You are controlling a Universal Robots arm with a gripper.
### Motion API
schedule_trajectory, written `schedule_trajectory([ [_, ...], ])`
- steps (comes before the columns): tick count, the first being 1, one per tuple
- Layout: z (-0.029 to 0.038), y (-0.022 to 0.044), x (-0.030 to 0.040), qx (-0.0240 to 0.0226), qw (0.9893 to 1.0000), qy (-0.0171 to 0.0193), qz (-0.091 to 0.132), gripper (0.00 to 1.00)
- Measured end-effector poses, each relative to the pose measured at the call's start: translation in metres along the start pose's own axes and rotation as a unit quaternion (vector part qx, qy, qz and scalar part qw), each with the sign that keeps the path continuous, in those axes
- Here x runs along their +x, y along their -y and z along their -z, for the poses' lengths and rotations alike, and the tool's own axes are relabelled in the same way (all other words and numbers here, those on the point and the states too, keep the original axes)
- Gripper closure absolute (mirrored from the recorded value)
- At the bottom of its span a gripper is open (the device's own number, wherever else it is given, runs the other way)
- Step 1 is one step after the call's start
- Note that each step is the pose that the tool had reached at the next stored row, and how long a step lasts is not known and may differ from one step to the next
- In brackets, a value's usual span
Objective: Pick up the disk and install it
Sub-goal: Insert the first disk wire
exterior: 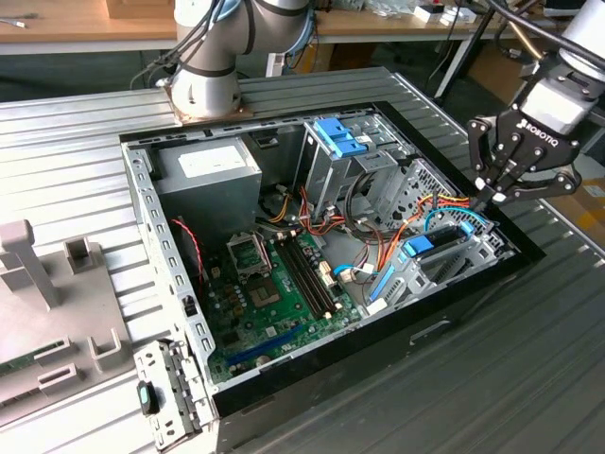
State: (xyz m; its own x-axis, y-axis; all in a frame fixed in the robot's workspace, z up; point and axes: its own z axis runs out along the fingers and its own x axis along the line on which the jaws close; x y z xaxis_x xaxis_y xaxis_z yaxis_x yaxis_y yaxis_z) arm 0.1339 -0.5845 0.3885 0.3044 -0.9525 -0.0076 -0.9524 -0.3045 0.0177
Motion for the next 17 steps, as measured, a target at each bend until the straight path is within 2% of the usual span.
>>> schedule_trajectory([
  [1, -0.0001, 0.0001, 0.0000, -0.0001, 1.0000, -0.0002, 0.009, 0.89],
  [3, -0.0002, 0.0014, 0.0005, -0.0001, 0.9990, -0.0002, 0.045, 0.89],
  [4, -0.0002, 0.0042, 0.0014, 0.0011, 0.9986, 0.0031, 0.052, 0.89],
  [5, 0.0000, 0.0076, 0.0024, 0.0024, 0.9984, 0.0067, 0.056, 0.89],
  [7, 0.0001, 0.0107, 0.0034, 0.0025, 0.9982, 0.0072, 0.059, 0.89],
  [9, 0.0001, 0.0108, 0.0034, 0.0026, 0.9982, 0.0072, 0.060, 0.89],
  [10, 0.0000, 0.0109, 0.0035, 0.0024, 0.9972, 0.0071, 0.074, 0.89],
  [11, -0.0003, 0.0109, 0.0034, 0.0020, 0.9952, 0.0068, 0.098, 0.89],
  [13, -0.0006, 0.0111, 0.0035, 0.0015, 0.9897, 0.0066, 0.143, 0.89],
  [14, -0.0007, 0.0136, 0.0041, 0.0017, 0.9885, 0.0072, 0.151, 0.89],
  [15, -0.0005, 0.0171, 0.0046, 0.0016, 0.9883, 0.0071, 0.153, 0.89],
  [17, -0.0006, 0.0181, 0.0049, 0.0012, 0.9841, 0.0067, 0.178, 0.89],
])
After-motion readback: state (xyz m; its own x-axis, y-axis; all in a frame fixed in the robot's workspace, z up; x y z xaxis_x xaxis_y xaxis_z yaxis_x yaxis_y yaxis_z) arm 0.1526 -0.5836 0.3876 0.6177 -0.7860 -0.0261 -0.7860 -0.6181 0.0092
